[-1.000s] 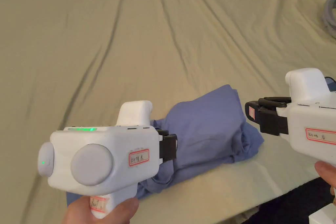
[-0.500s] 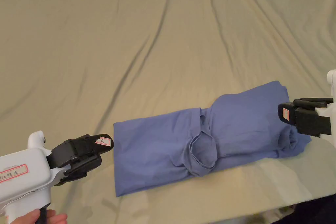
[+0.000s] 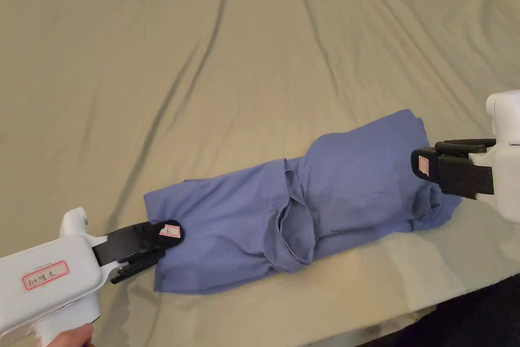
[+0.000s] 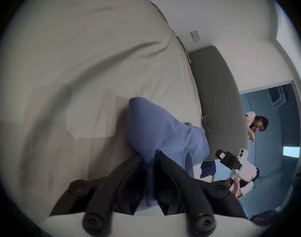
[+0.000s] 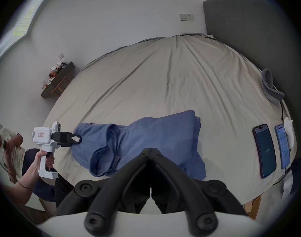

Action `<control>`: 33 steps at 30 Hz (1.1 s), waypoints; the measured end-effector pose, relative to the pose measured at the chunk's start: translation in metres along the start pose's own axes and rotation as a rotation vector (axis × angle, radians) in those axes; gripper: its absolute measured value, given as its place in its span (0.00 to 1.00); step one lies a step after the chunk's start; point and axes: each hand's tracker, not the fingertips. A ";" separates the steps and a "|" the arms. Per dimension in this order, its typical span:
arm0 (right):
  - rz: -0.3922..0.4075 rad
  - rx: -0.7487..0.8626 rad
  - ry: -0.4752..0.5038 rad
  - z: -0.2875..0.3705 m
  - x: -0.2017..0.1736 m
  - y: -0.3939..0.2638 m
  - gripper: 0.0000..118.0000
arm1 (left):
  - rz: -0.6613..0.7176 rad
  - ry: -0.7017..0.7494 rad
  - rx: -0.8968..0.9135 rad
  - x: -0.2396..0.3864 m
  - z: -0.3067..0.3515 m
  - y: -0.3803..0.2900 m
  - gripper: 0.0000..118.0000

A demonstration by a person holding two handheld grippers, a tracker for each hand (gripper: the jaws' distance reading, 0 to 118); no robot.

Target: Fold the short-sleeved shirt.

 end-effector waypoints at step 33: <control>-0.136 0.105 -0.011 0.042 0.073 -0.020 0.02 | -0.324 0.218 -0.301 0.192 -0.119 0.003 0.66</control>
